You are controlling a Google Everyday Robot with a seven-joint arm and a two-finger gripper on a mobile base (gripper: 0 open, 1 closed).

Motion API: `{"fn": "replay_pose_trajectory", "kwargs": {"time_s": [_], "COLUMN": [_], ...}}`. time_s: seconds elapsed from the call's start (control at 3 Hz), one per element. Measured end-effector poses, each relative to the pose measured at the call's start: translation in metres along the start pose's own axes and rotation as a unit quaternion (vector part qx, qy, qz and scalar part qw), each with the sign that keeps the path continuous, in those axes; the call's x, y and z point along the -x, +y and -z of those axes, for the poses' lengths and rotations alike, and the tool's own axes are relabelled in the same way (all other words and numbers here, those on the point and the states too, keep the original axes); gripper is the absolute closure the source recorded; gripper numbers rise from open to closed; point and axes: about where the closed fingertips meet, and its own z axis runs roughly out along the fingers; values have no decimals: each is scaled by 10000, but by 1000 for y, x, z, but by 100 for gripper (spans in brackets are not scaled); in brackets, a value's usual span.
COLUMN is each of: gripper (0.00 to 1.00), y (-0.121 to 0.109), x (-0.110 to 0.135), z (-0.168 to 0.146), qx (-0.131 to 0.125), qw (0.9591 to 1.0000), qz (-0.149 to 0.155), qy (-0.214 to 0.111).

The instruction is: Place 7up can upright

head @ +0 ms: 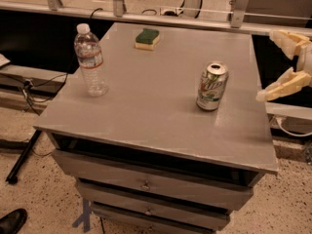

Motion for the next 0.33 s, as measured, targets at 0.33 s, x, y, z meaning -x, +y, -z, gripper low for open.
{"fn": "replay_pose_trajectory", "kwargs": {"time_s": [0.33], "gripper": [0], "y": [-8], "x": [7], "z": [9], "qx": [-101], "qw": [9999], "qz": [66], "qy": [-40]}}
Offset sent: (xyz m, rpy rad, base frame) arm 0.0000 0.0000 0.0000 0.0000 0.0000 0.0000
